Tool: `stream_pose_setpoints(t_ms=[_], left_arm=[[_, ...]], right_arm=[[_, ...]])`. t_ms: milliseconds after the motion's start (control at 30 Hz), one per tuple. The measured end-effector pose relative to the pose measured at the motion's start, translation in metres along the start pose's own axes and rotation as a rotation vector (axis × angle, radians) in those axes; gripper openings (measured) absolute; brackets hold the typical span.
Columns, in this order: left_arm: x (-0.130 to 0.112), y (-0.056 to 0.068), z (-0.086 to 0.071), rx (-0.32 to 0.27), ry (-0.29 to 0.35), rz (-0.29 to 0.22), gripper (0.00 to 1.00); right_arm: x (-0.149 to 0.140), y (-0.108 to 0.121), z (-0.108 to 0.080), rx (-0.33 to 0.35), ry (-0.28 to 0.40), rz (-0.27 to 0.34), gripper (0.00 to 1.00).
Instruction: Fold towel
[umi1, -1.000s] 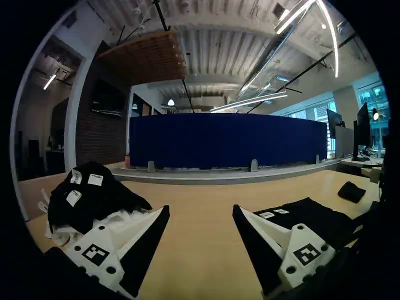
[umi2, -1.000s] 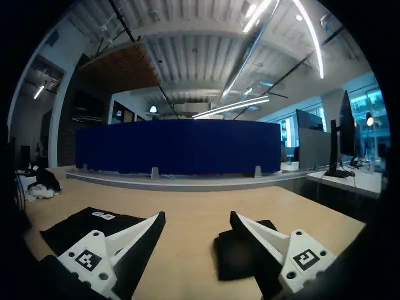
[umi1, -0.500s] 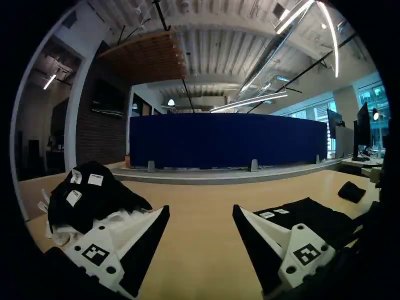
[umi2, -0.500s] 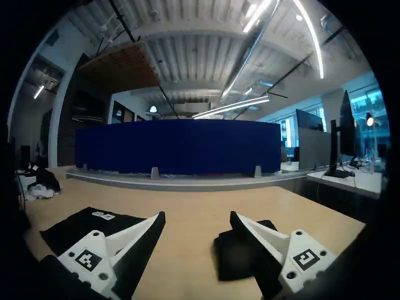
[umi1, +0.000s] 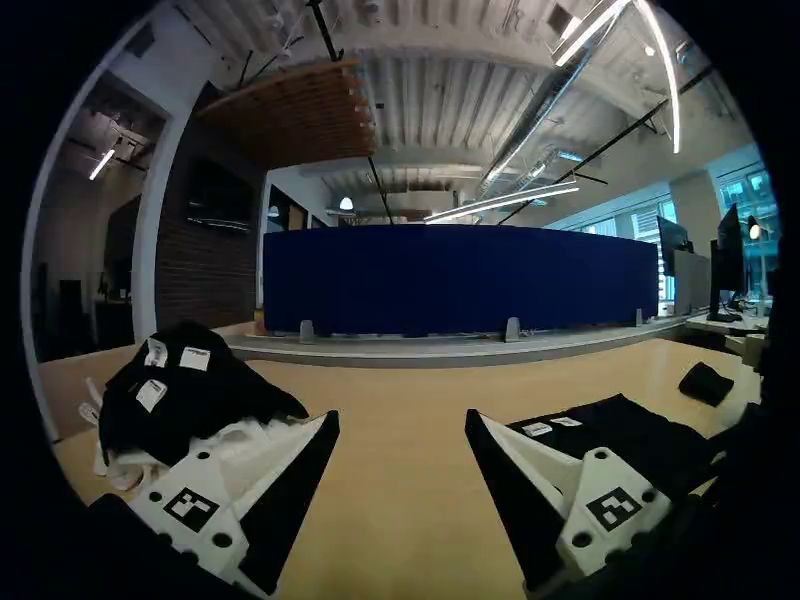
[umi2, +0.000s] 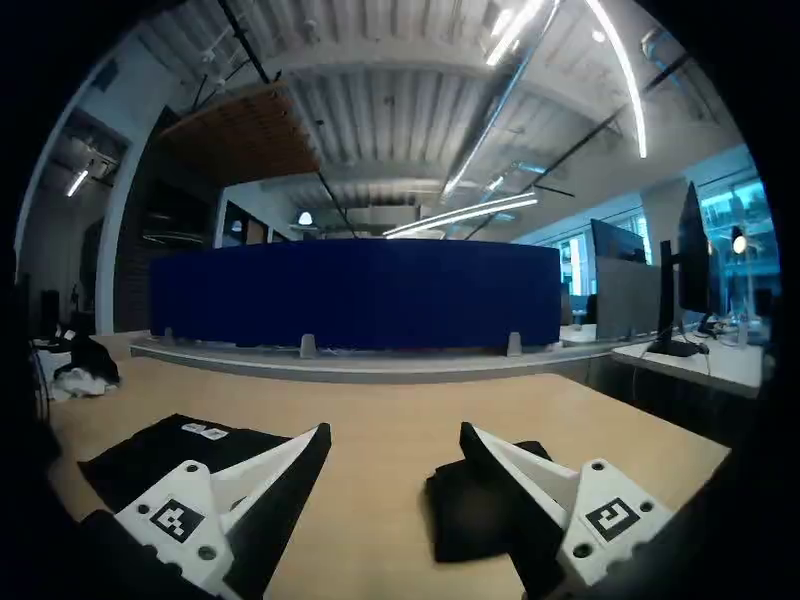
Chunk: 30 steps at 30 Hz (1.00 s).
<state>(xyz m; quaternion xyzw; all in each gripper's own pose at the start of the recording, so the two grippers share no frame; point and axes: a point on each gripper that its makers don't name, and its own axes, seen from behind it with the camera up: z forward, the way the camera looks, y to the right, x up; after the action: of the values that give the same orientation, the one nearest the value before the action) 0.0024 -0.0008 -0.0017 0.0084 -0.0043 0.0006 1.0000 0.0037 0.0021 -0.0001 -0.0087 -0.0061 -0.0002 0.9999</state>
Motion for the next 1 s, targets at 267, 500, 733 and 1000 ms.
stream_pose_setpoints(t_ms=[267,500,733,1000], left_arm=[[0.050,-0.006,0.001,0.000,0.032,-0.001,0.94],[0.110,-0.009,0.000,0.002,0.034,-0.006,0.94],[0.165,-0.010,-0.005,0.007,0.041,0.000,0.94],[0.203,0.001,-0.010,-0.018,0.032,0.018,0.94]], right_arm=[[0.043,-0.001,-0.004,-0.012,0.007,-0.004,1.00],[0.100,0.000,-0.006,-0.023,0.006,-0.030,1.00],[0.152,-0.003,-0.012,-0.021,0.011,-0.047,1.00],[0.191,-0.005,-0.014,-0.006,0.010,-0.049,1.00]])
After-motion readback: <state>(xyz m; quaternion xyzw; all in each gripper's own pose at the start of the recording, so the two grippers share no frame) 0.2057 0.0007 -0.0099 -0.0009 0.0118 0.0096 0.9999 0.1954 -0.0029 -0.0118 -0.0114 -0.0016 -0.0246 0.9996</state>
